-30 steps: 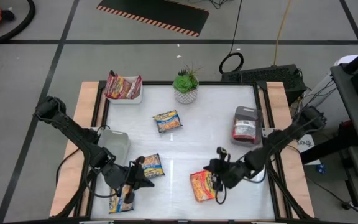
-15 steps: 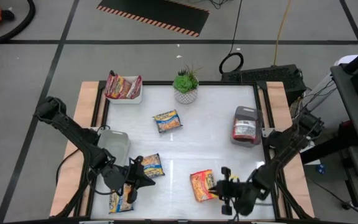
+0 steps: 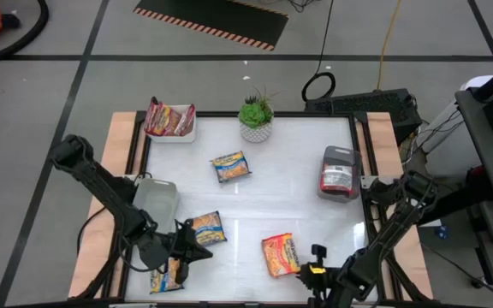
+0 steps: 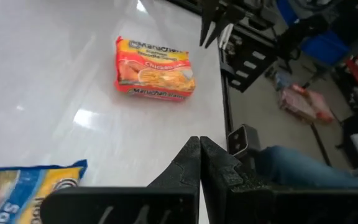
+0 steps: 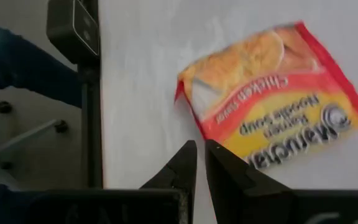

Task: Sort Maruchan noodles
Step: Put the orange noodle pack into the black bin

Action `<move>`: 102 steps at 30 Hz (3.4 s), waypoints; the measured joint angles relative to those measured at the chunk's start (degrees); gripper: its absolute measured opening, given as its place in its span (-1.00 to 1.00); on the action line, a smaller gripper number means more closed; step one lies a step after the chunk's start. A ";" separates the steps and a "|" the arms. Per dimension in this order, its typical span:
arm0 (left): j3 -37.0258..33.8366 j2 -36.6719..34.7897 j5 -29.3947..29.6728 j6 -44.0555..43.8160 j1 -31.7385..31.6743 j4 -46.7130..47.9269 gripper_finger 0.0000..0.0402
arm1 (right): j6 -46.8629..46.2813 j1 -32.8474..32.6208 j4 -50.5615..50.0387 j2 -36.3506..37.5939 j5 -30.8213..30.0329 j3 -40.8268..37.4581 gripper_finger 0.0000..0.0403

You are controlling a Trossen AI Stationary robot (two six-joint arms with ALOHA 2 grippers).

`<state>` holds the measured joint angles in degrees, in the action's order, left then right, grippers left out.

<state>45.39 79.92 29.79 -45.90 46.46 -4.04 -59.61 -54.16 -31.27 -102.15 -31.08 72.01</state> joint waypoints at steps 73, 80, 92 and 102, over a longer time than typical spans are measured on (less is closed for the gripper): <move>-0.02 4.19 10.75 0.61 4.57 -14.94 -0.98 | -22.57 -1.00 -6.09 -9.86 -7.93 -4.63 -0.98; -0.02 4.19 11.80 -2.06 4.93 -13.58 -0.98 | -16.66 -0.23 -7.27 -10.10 -13.32 -4.89 -1.00; 0.02 6.91 14.93 -3.65 5.42 -12.47 -0.98 | 3.72 2.99 -1.11 -10.10 -28.56 -2.51 -1.00; 0.02 13.84 12.59 -11.66 3.76 -12.88 -0.89 | 31.82 7.39 1.07 -7.67 -33.69 3.70 -1.00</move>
<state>45.41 93.76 42.38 -57.56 50.22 -16.93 -27.79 -46.76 -30.20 -109.82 -64.77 75.70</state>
